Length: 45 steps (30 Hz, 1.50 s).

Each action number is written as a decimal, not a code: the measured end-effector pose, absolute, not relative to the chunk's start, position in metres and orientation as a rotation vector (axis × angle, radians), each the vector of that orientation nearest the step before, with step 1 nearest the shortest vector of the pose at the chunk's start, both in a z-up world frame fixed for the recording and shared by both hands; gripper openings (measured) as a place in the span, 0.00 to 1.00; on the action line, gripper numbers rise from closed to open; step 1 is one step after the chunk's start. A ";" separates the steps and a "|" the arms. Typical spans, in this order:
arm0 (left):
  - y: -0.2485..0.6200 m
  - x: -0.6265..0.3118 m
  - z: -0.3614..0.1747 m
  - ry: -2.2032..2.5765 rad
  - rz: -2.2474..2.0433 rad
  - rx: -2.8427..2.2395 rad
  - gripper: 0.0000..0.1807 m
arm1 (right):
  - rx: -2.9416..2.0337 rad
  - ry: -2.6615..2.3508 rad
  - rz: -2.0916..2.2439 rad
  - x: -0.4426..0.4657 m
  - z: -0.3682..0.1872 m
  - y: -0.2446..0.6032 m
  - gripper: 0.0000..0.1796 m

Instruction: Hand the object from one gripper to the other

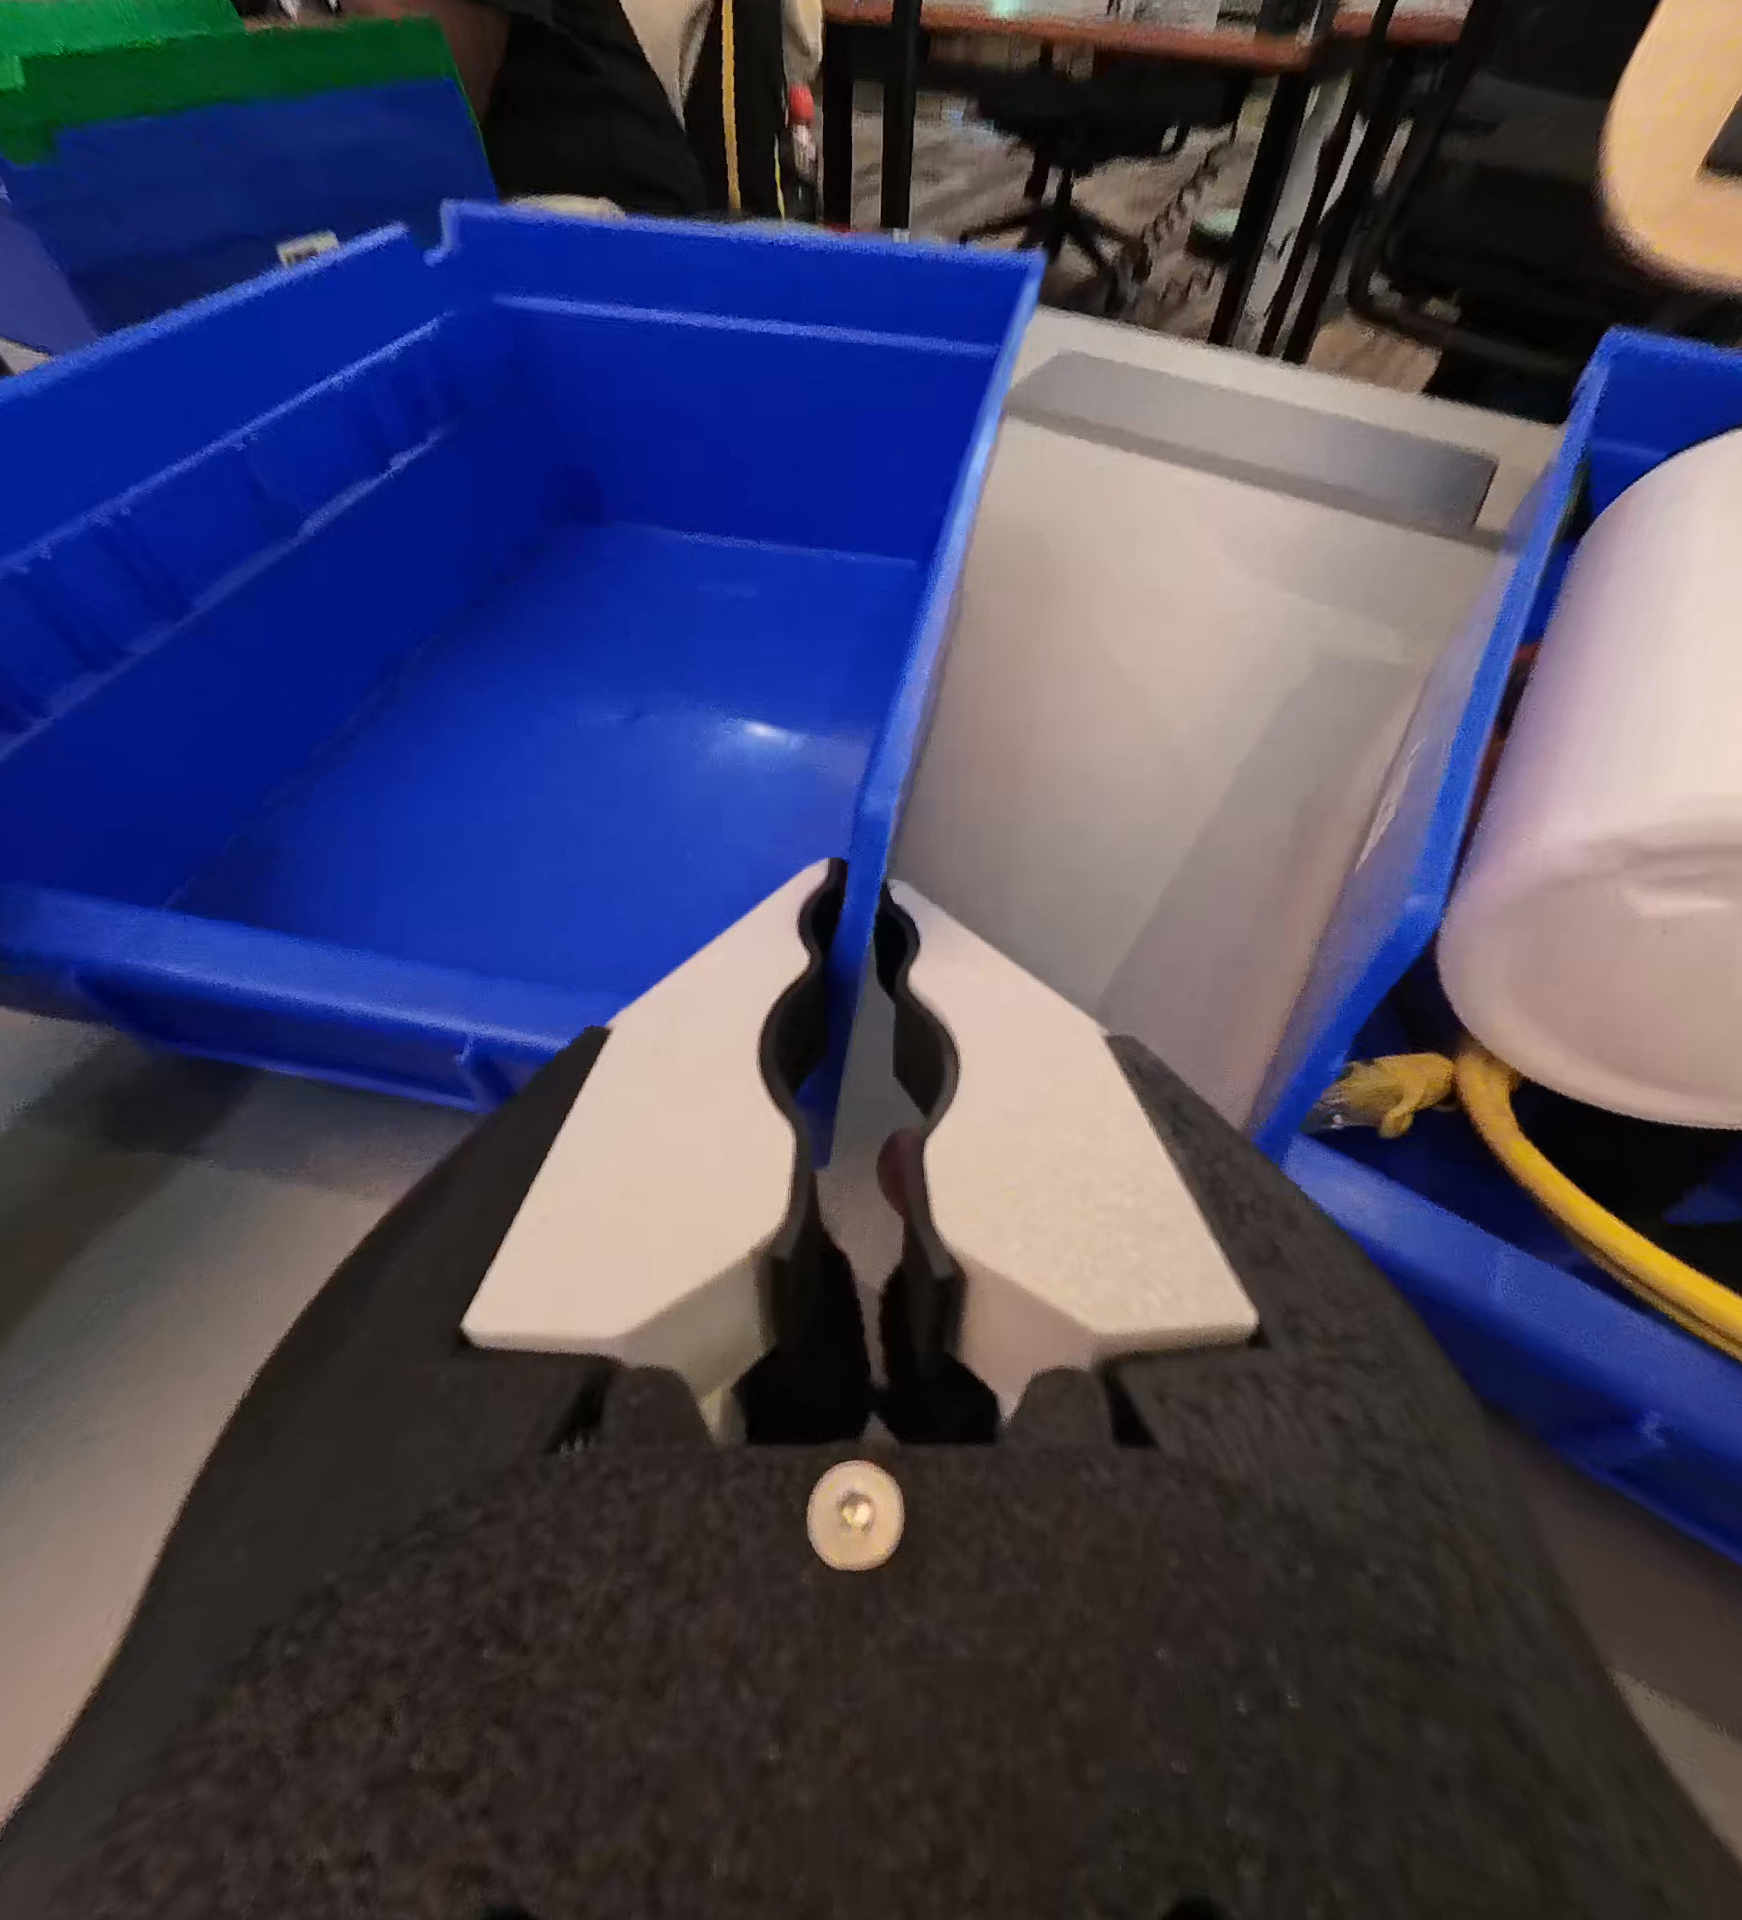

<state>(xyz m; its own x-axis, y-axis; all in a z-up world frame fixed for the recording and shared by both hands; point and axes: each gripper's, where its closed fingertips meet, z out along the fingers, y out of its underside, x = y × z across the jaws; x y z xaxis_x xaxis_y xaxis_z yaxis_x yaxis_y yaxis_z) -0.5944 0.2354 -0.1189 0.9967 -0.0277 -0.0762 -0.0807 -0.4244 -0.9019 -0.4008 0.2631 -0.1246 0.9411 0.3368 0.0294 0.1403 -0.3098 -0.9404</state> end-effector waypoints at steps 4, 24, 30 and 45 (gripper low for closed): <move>0.212 -0.585 -0.090 0.002 0.022 -1.904 0.02 | -1.734 -0.334 0.132 -0.391 -0.073 0.244 0.02; 0.204 -0.029 -0.005 0.592 -0.301 -1.663 0.03 | -1.729 0.297 -0.234 0.160 -0.012 0.150 0.01; 0.206 0.019 -0.107 0.662 -0.297 -1.889 0.03 | -1.990 0.404 -0.146 0.205 -0.121 0.151 0.01; 0.169 -0.186 -0.027 0.617 -0.588 -1.701 0.18 | -1.697 0.226 -0.100 0.087 0.007 0.173 0.24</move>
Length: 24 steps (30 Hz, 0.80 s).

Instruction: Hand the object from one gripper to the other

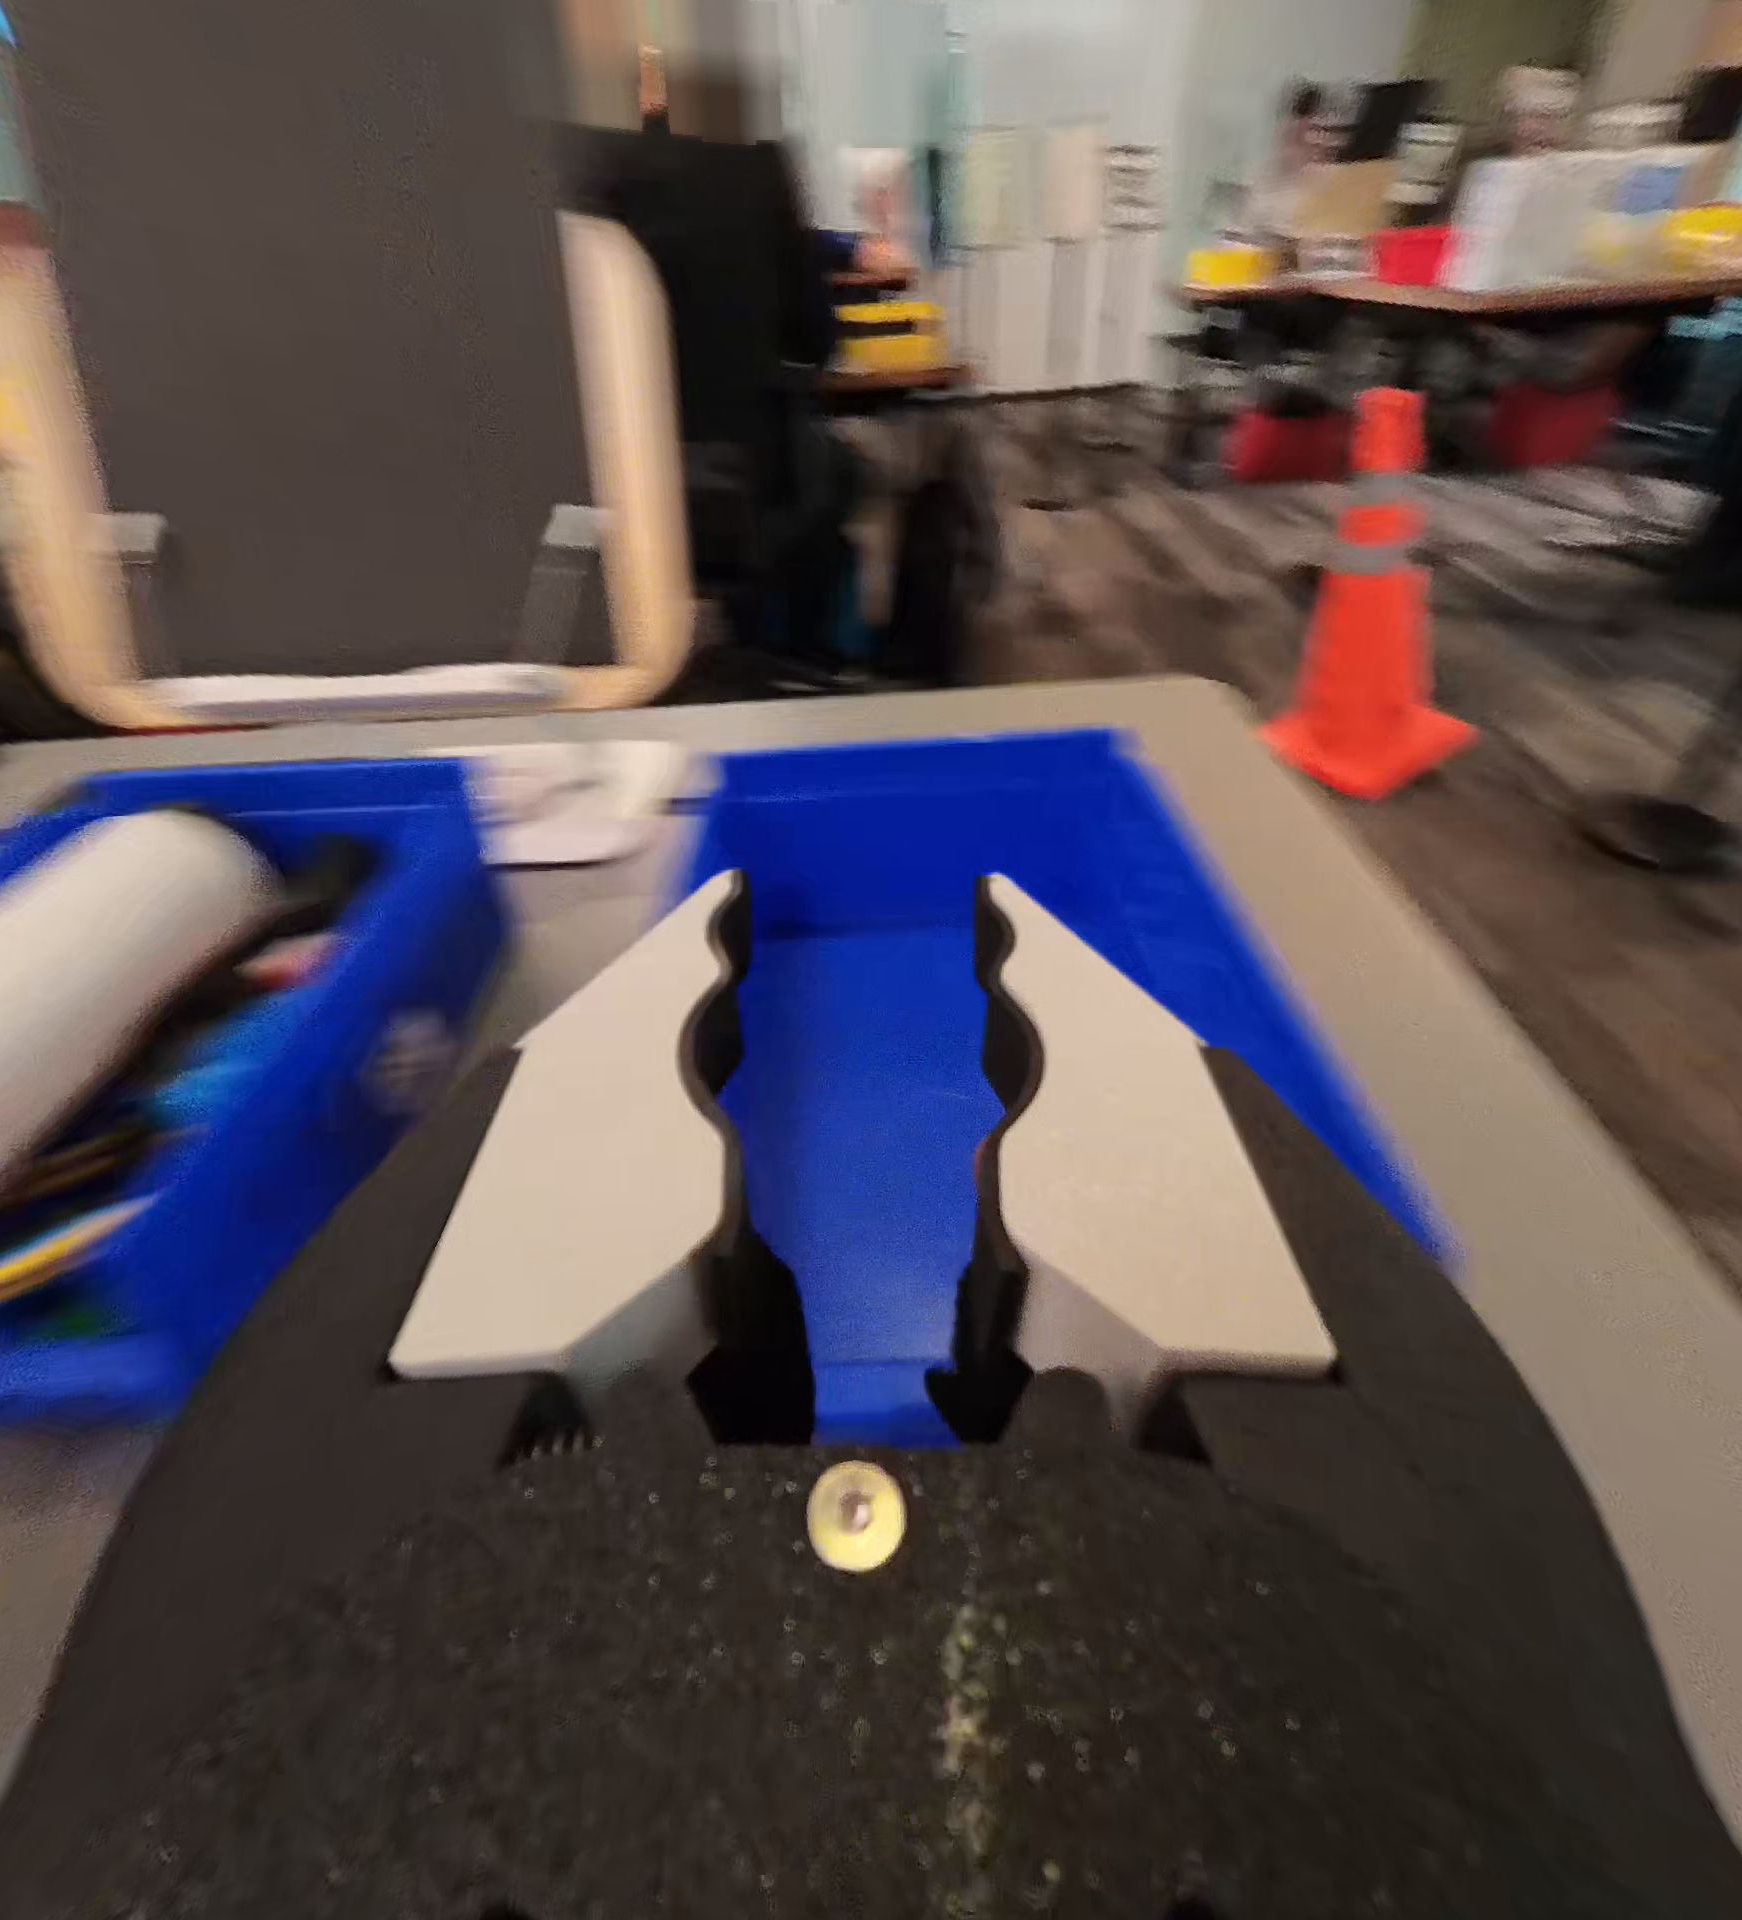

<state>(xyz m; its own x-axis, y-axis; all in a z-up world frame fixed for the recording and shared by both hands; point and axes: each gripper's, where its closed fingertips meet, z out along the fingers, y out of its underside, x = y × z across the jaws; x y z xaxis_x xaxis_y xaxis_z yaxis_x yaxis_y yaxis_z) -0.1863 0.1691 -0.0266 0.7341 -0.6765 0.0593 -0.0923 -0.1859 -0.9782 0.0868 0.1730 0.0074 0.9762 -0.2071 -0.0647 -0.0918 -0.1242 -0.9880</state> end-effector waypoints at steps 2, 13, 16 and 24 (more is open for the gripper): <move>0.201 -0.262 -0.027 0.494 -0.427 -1.717 0.19 | -1.724 0.028 0.119 -0.018 0.010 0.193 0.28; 0.273 -0.307 -0.138 0.567 -0.294 -1.992 0.04 | -1.998 0.066 -0.241 -0.117 -0.127 0.231 0.03; 0.276 -0.307 -0.137 0.575 -0.193 -1.973 0.02 | -1.990 0.042 -0.211 -0.115 -0.129 0.235 0.03; 0.255 -0.344 -0.118 0.499 -0.228 -1.964 0.01 | -1.884 0.047 -0.217 -0.155 -0.094 0.219 0.01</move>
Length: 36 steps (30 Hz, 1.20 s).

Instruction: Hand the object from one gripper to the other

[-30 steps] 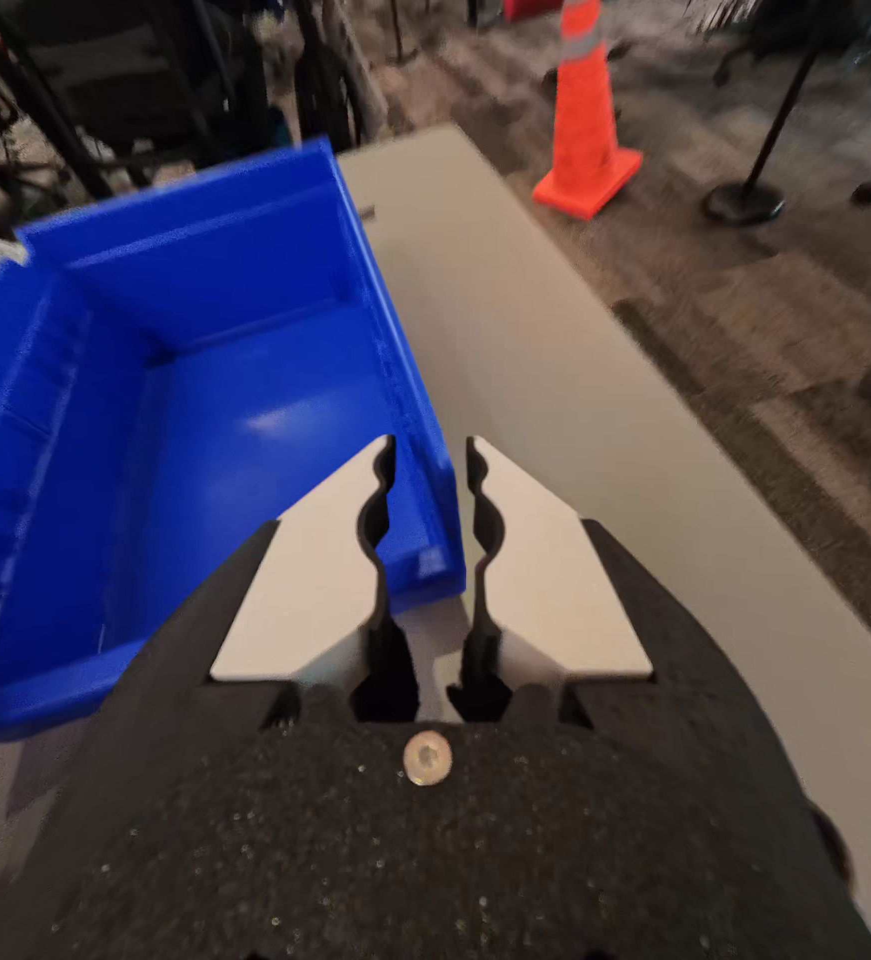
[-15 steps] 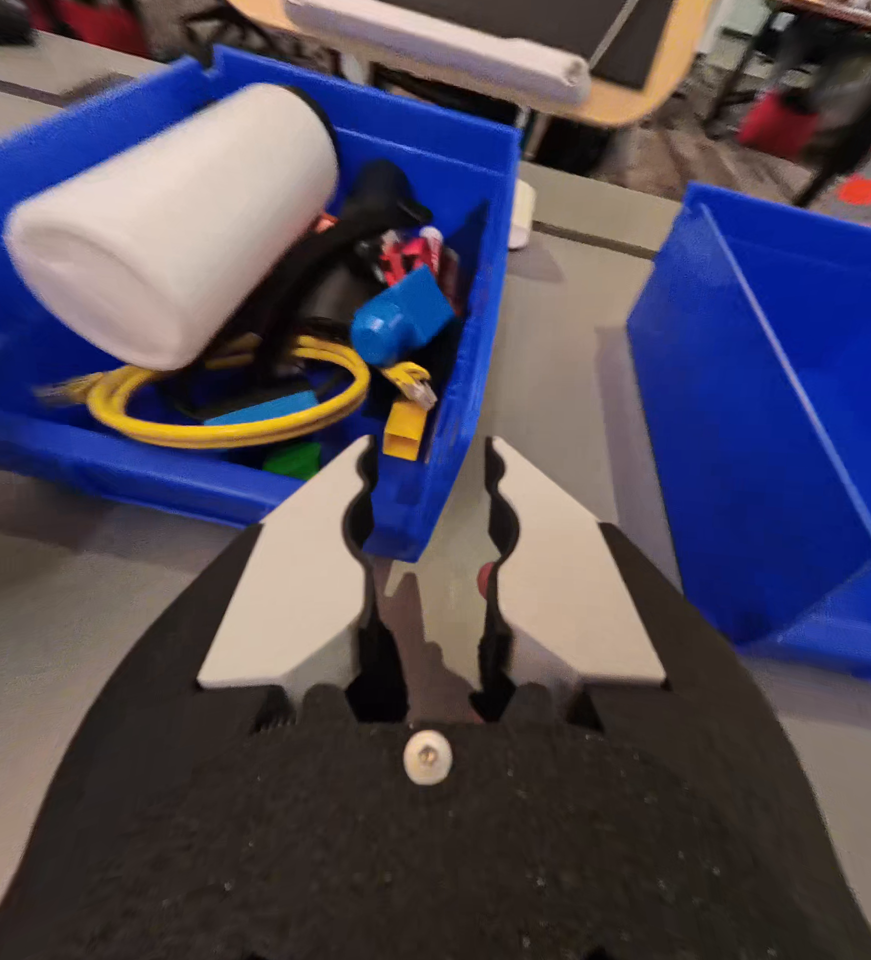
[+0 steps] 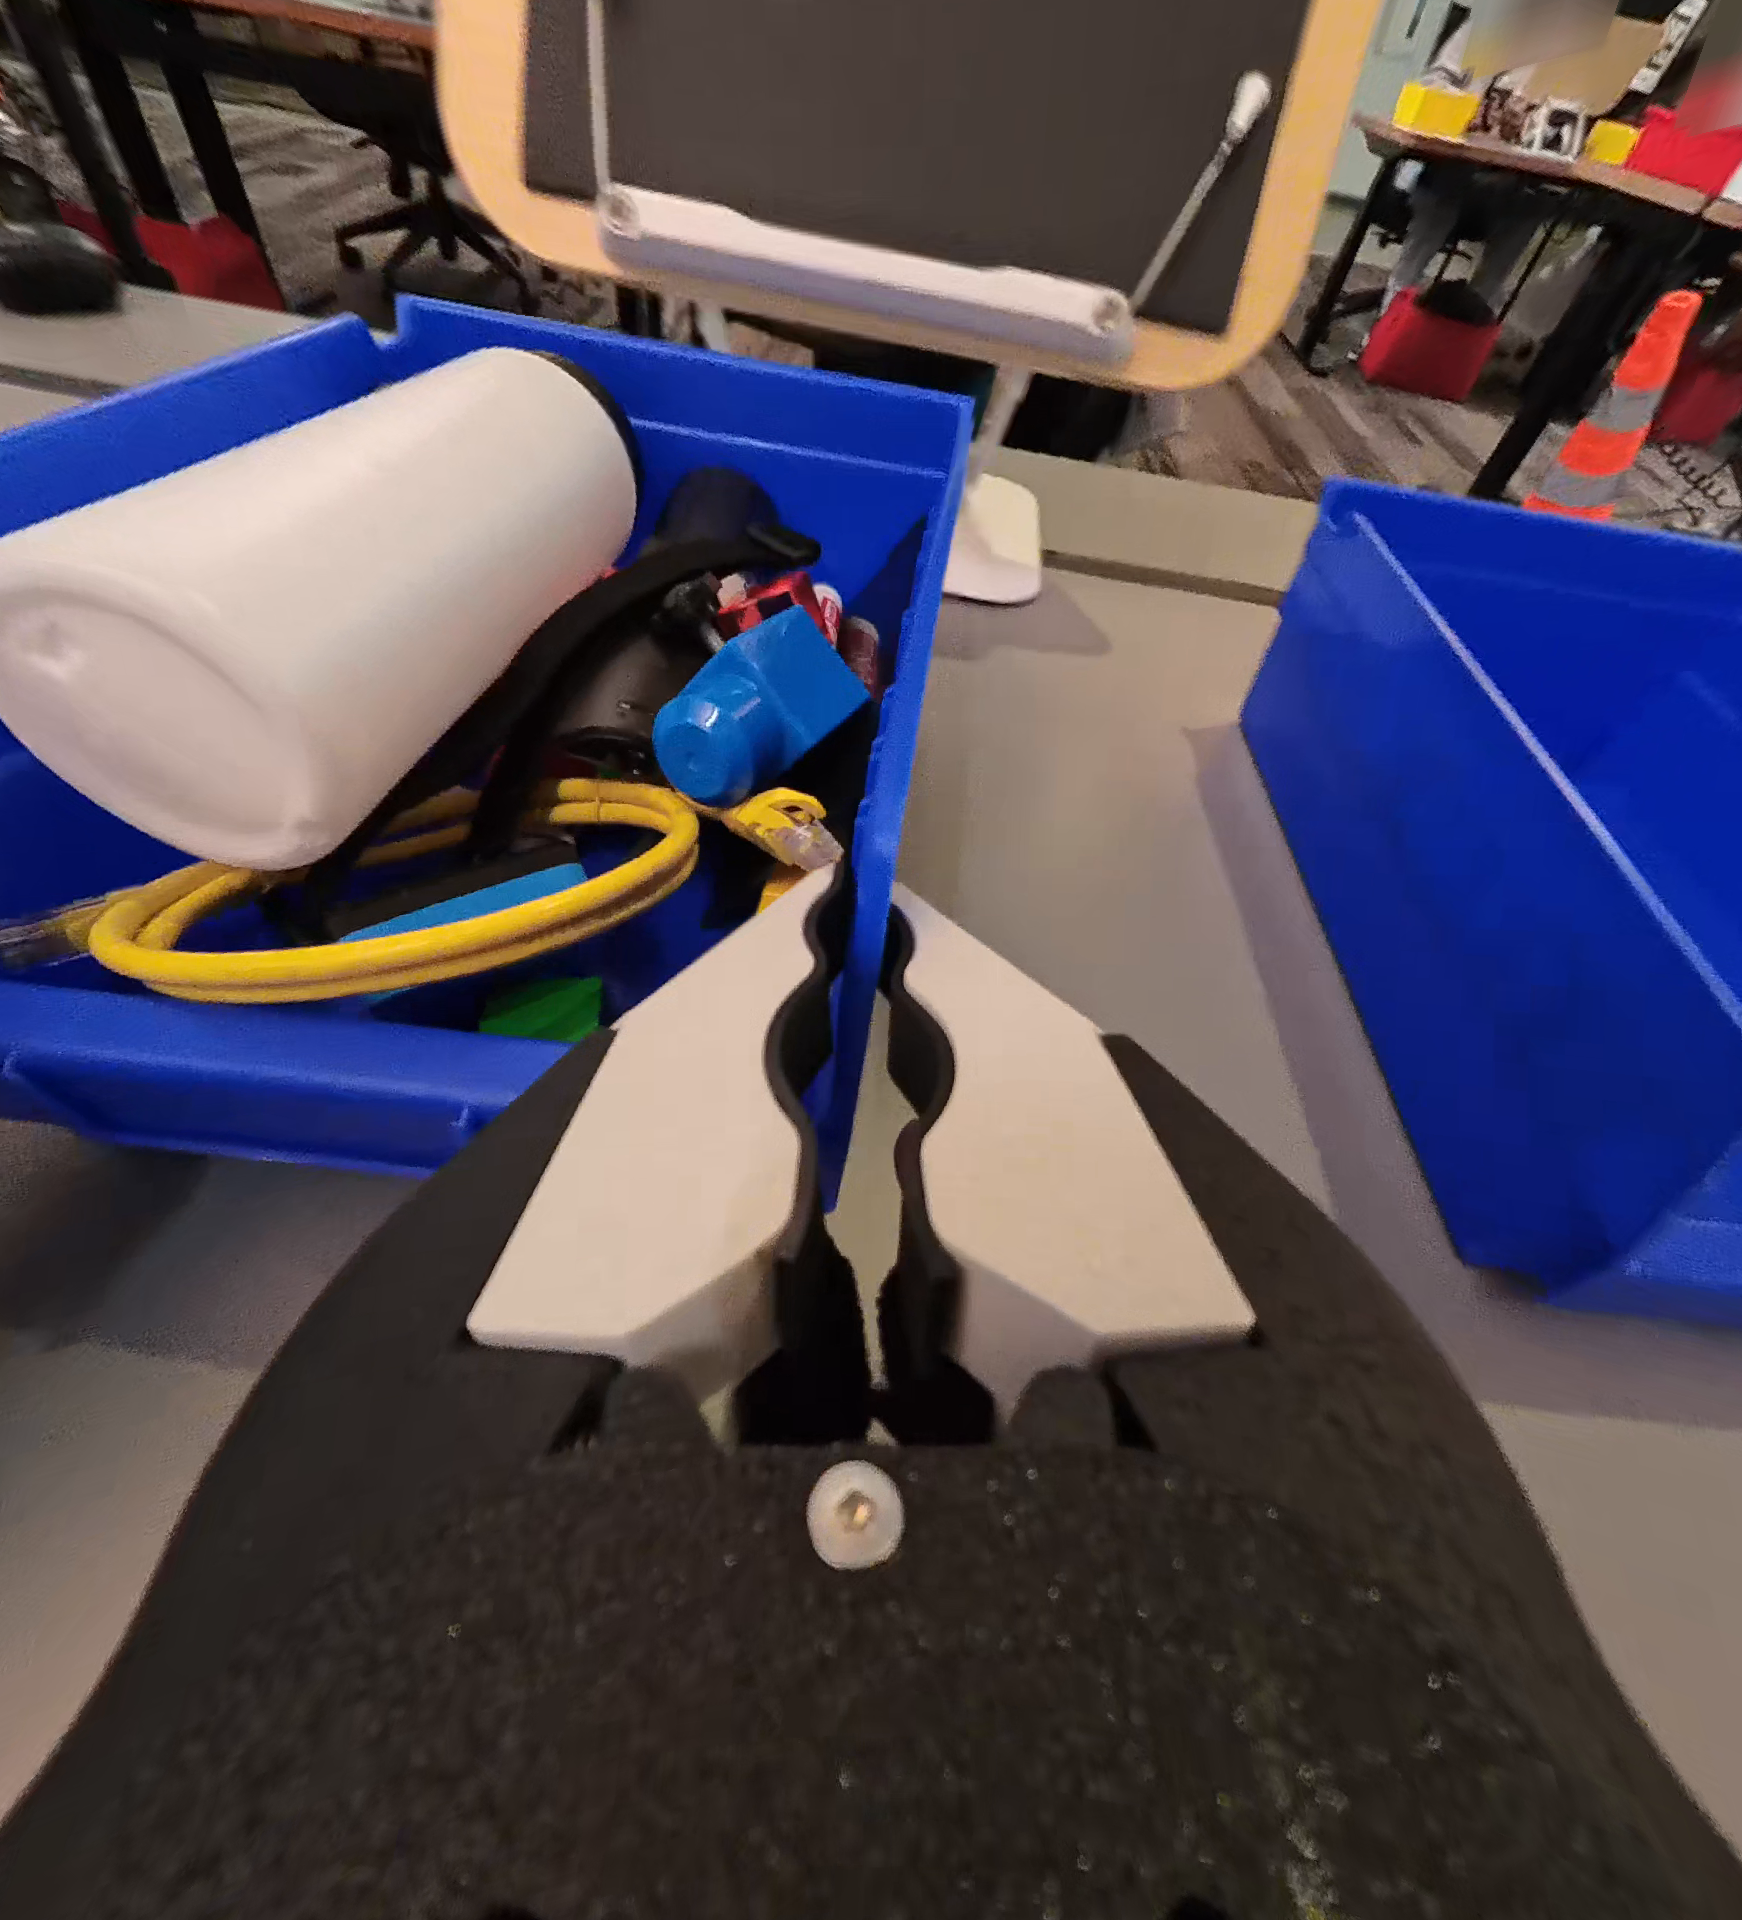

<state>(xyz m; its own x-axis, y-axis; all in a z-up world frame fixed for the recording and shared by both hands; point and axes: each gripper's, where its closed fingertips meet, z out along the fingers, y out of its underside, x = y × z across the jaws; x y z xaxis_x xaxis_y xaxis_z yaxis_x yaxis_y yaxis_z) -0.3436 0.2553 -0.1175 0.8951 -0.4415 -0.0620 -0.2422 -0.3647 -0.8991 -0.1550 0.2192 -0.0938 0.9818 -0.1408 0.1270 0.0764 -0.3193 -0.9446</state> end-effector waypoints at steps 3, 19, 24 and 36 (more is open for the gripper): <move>0.253 -0.390 -0.100 0.452 -0.156 -1.933 0.01 | -1.869 0.001 -0.158 -0.200 -0.082 0.228 0.01; 0.315 -0.570 -0.133 0.382 -0.071 -1.973 0.02 | -1.934 -0.136 0.113 -0.378 -0.127 0.288 0.05; 0.307 -0.578 -0.133 0.192 -0.191 -2.002 0.08 | -1.990 -0.426 0.426 -0.389 -0.119 0.250 0.15; 0.235 -0.537 -0.106 0.111 -0.327 -1.940 0.16 | -1.996 -0.424 0.522 -0.187 -0.117 0.147 0.24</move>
<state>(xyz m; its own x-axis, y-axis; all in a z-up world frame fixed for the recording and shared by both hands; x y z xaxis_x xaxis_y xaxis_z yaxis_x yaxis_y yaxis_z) -0.5368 0.2353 -0.1060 0.9574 -0.2299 0.1748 0.0755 -0.3850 -0.9198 -0.1868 0.1473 -0.1170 0.8460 0.5015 -0.1810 0.0753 -0.4485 -0.8906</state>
